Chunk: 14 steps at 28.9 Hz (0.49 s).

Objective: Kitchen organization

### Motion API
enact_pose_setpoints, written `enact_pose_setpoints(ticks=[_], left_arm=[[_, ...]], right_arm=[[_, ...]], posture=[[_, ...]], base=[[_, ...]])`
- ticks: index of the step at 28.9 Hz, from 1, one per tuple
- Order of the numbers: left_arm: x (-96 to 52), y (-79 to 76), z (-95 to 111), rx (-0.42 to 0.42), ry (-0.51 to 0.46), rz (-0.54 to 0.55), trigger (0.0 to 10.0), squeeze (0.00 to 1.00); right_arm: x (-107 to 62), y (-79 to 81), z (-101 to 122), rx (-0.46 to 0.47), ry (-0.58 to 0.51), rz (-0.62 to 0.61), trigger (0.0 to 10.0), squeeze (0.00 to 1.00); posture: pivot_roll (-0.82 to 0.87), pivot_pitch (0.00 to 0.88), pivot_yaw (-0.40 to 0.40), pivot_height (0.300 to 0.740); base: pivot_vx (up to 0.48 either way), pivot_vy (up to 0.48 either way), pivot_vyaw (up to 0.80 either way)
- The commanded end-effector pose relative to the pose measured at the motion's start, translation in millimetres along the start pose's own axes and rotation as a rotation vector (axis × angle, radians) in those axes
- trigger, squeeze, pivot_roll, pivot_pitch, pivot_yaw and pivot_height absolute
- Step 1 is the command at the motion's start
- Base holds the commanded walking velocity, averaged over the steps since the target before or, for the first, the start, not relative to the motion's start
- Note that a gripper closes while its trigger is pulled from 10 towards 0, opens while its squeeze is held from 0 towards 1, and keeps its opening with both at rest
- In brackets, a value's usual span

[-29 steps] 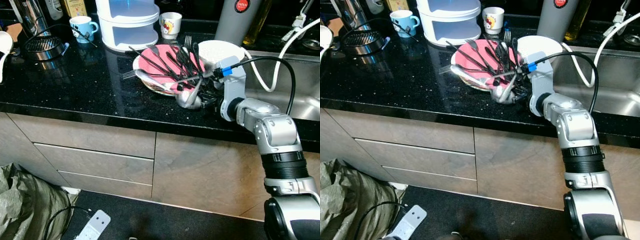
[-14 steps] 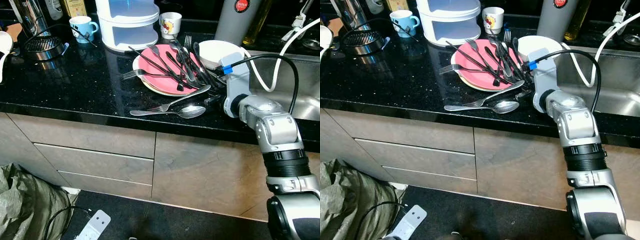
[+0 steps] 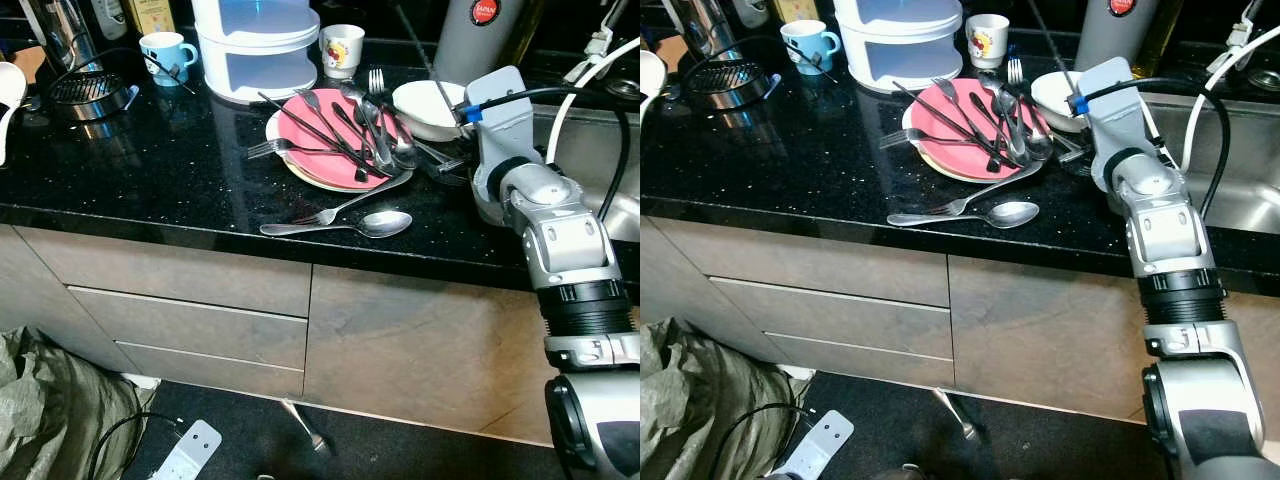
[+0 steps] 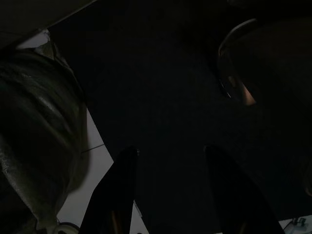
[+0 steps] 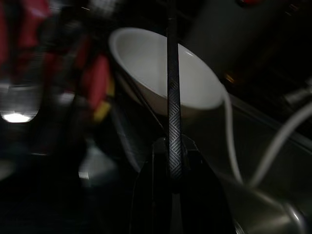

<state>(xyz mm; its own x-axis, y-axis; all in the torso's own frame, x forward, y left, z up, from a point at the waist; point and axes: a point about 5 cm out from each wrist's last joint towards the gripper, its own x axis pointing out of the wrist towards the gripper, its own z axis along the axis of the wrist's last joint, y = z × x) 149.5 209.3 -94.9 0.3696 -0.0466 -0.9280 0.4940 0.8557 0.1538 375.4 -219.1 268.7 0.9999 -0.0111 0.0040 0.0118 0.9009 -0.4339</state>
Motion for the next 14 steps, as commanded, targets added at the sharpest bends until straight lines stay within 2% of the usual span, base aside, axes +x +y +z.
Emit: enact_pose_setpoints(ticks=[1, 3, 6, 11, 14], left_arm=[[0.4, -4.1, -2, 0.002, 0.006, -0.013, 10.0, 0.0], [0.4, -4.2, -2, 0.003, 0.006, -0.013, 10.0, 0.0], [0.4, -4.3, -3, 0.005, 0.007, -0.013, 10.0, 0.0], [0.5, -4.3, -2, 0.001, 0.006, -0.012, 10.0, 0.0], [0.4, -4.2, -2, 0.0, 0.006, -0.011, 10.0, 0.0]], right_arm=[[-0.4, -7.8, 4, -0.014, -0.018, -0.045, 10.0, 0.0], [-0.3, -11.5, 5, -0.004, -0.038, -0.064, 10.0, 0.0], [-0.5, -9.4, 12, 0.087, -0.102, -0.017, 10.0, 0.0], [-3.9, 4.2, 19, 0.249, -0.179, 0.133, 10.0, 0.0], [-5.5, 7.7, 20, 0.278, -0.199, 0.169, 10.0, 0.0]], posture=[[0.01, 0.087, -0.005, 0.74], [0.01, 0.086, -0.003, 0.74], [0.01, 0.082, -0.003, 0.74], [0.01, 0.076, -0.002, 0.74], [0.01, 0.075, -0.001, 0.74]], base=[[0.0, 0.0, 0.0], [0.0, 0.0, 0.0], [0.0, 0.0, 0.0], [0.0, 0.0, 0.0], [0.0, 0.0, 0.0]])
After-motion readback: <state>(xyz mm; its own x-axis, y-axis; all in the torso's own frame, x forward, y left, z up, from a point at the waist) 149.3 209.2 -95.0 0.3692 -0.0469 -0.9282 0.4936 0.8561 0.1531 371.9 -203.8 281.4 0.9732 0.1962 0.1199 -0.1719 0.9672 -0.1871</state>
